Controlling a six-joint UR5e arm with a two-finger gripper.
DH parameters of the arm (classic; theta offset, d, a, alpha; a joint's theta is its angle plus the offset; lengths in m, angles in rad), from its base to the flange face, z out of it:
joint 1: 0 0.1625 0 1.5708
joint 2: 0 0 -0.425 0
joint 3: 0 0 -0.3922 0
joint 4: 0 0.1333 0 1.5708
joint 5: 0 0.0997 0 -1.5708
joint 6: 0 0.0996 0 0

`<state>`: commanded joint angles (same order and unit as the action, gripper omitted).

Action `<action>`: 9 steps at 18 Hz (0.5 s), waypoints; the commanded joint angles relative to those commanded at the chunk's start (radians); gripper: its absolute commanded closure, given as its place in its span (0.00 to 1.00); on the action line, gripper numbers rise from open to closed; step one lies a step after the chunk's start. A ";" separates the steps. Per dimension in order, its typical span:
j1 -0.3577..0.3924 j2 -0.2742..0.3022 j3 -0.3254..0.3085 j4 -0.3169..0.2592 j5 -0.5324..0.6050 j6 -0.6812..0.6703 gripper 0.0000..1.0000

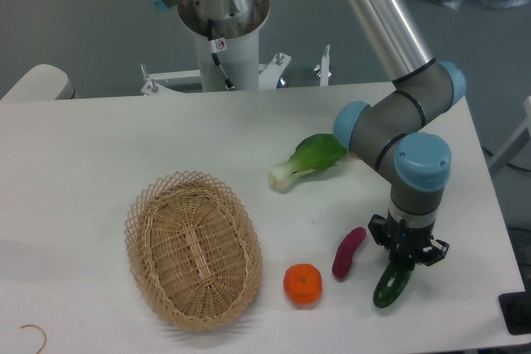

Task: Place the cucumber on the table
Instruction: 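Open the gripper to release the cucumber and hold above it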

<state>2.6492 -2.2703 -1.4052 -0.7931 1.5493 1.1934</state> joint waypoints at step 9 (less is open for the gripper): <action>-0.017 0.124 -0.001 -0.006 0.003 0.011 0.00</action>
<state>2.6324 -2.1463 -1.4066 -0.7992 1.5524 1.2042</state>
